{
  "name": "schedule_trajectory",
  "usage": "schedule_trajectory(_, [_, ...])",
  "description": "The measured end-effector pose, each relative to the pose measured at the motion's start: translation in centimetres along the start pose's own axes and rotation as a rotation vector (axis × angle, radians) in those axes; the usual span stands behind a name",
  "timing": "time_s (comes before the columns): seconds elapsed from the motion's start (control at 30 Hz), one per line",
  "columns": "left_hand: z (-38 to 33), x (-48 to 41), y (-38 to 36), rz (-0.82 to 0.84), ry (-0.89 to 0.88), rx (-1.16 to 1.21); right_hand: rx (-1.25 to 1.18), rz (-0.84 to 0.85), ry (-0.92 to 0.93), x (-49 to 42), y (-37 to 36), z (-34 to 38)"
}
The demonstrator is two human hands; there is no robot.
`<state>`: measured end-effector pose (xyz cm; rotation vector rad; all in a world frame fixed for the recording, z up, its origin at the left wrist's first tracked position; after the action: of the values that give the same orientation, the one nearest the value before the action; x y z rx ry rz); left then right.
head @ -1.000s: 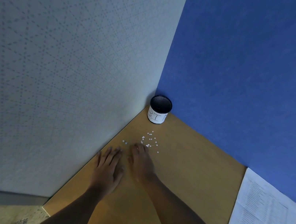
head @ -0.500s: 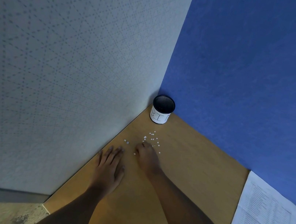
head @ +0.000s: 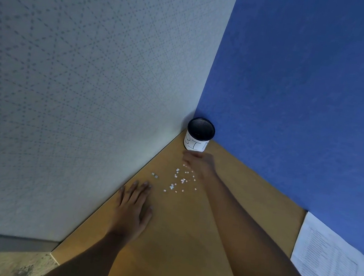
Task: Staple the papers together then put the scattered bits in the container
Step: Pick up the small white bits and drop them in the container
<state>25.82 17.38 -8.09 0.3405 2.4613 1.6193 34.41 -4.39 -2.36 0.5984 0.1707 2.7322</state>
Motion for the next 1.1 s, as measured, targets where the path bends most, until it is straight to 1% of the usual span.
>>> schedule_trajectory(0.1, [0.0, 0.0, -0.1, 0.006, 0.004, -0.01, -0.001, -0.021, 0.072, -1.8, 1.2, 4.3])
schedule_trajectory(0.17, [0.0, 0.1, -0.1, 0.006, 0.002, -0.006, -0.017, -0.086, 0.102, -3.2, 2.4, 6.4])
schedule_trajectory(0.23, [0.0, 0.1, 0.1, -0.001, 0.002, -0.004, 0.102, -0.158, 0.16, -4.2, 3.6, 8.4])
schedule_trajectory(0.27, [-0.1, 0.0, 0.2, -0.005, 0.003, -0.001, 0.178, -0.167, 0.204, -4.5, 3.8, 9.4])
schedule_trajectory(0.4, [-0.1, 0.0, 0.2, -0.007, -0.001, 0.007, 0.466, -0.12, 0.354, -4.8, 3.1, 11.5])
schedule_trajectory(0.5, [0.0, 0.1, 0.2, -0.004, 0.004, 0.011, 0.574, -0.136, 0.395, -5.0, 3.0, 11.6])
schedule_trajectory(0.6, [-0.1, 0.1, 0.2, -0.006, 0.007, 0.014, 0.592, -0.169, 0.419, -5.1, 3.3, 11.8])
schedule_trajectory(0.77, [0.0, 0.0, 0.2, -0.003, 0.009, 0.017, 0.57, -0.169, 0.453, -5.2, 3.7, 11.7])
schedule_trajectory(0.93, [0.0, 0.0, 0.3, 0.001, 0.014, 0.016, 0.529, -0.184, 0.542, -3.9, 4.1, 11.8])
schedule_trajectory(1.0, [0.0, 0.0, 0.3, 0.002, 0.016, 0.011, 0.53, -0.176, 0.628, -2.4, 3.8, 12.0])
schedule_trajectory(1.1, [0.0, 0.1, 0.3, 0.002, 0.013, 0.012, 0.666, -0.091, 0.885, 0.4, 1.5, 11.3])
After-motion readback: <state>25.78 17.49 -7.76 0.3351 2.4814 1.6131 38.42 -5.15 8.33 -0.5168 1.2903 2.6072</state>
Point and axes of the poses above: each hand's wrist, its own x-axis away from the middle knuckle, its own y-axis out of the back of the hand, z = x × y, the point moved 10 cm from there along -x, towards the middle knuckle, and after that the axes turned 5 degrees about y, right-handed, at the moved point
